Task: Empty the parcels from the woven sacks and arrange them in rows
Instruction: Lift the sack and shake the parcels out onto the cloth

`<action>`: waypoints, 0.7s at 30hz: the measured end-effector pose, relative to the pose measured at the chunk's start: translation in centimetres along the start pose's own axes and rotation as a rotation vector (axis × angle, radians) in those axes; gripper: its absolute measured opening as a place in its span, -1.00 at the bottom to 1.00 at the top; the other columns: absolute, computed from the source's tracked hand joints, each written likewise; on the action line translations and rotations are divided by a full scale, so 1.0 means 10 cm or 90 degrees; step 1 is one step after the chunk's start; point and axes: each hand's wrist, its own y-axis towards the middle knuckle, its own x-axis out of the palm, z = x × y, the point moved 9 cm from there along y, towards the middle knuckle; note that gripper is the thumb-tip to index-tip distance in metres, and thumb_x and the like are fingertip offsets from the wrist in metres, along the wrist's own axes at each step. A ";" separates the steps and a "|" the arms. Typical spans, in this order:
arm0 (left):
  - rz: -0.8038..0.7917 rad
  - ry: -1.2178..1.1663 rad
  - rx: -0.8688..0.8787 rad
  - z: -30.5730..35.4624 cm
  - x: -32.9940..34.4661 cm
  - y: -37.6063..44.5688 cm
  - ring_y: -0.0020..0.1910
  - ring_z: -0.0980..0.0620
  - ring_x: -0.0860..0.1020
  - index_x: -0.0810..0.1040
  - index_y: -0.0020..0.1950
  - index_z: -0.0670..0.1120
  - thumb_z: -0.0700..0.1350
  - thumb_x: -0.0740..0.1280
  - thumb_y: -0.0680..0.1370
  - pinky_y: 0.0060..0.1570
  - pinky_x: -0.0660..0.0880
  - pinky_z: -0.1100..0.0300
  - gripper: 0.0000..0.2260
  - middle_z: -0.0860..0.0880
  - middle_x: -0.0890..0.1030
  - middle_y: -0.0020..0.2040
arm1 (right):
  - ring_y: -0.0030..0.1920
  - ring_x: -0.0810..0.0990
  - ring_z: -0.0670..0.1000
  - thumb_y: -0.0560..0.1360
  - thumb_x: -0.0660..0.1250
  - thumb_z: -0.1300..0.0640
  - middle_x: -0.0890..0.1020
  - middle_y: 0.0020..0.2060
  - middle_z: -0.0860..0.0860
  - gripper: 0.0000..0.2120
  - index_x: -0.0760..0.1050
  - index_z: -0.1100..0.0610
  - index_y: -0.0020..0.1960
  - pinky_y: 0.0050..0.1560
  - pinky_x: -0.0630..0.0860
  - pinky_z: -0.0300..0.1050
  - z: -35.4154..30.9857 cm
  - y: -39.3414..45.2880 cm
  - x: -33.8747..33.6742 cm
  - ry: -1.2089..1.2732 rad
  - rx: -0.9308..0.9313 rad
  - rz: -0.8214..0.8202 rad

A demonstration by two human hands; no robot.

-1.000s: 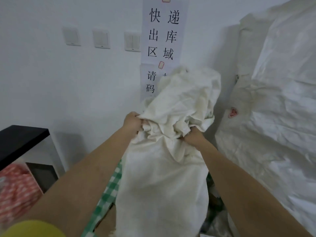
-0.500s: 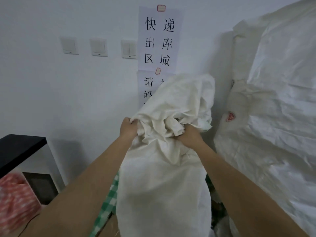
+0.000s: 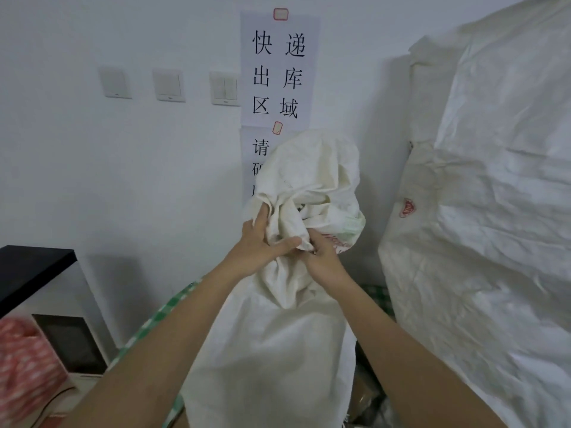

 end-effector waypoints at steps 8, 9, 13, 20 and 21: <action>0.159 -0.132 -0.110 -0.27 -0.24 -0.03 0.21 0.00 0.46 0.09 0.51 0.00 -0.09 0.48 0.43 0.09 0.47 0.11 -0.22 0.03 0.40 0.33 | 0.20 0.54 -0.03 0.35 0.30 0.17 0.60 0.17 -0.05 -0.57 0.56 0.01 0.21 0.26 0.45 -0.07 0.00 -0.07 0.18 0.000 0.076 -0.164; 0.176 -0.125 -0.114 -0.32 -0.30 -0.04 0.17 0.00 0.48 0.13 0.50 0.00 -0.11 0.45 0.45 0.07 0.49 0.10 -0.28 0.03 0.43 0.31 | 0.19 0.55 -0.05 0.41 0.27 0.24 0.62 0.15 -0.04 -0.62 0.57 0.04 0.20 0.25 0.46 -0.11 0.03 -0.06 0.12 0.027 0.085 -0.147; 0.235 -0.097 -0.118 -0.41 -0.58 -0.10 0.07 0.01 0.52 0.26 0.43 -0.01 -0.14 0.38 0.48 -0.17 0.46 0.22 -0.44 0.02 0.49 0.21 | 0.09 0.60 0.02 0.50 0.25 0.41 0.66 0.02 0.04 -0.74 0.61 0.14 0.01 0.17 0.54 -0.12 0.27 0.04 -0.39 -0.039 0.073 0.014; 0.268 -0.114 -0.145 -0.49 -0.91 -0.24 0.02 0.00 0.48 0.35 0.37 -0.04 -0.21 0.31 0.50 -0.08 0.40 0.17 -0.56 0.01 0.49 0.11 | 0.52 0.11 0.09 0.50 0.32 0.24 0.12 0.53 -0.01 -0.24 0.01 -0.02 0.57 0.43 0.11 -0.07 0.91 0.05 -0.24 -0.452 0.185 -0.266; 0.266 -0.110 -0.147 -0.50 -0.93 -0.26 0.01 0.00 0.49 0.37 0.35 -0.04 -0.21 0.30 0.50 -0.09 0.40 0.18 -0.58 0.01 0.50 0.10 | 0.54 0.05 0.11 0.49 0.34 0.17 0.05 0.54 -0.01 -0.17 -0.09 -0.06 0.58 0.47 0.03 0.01 0.93 0.09 -0.17 -0.505 0.167 -0.270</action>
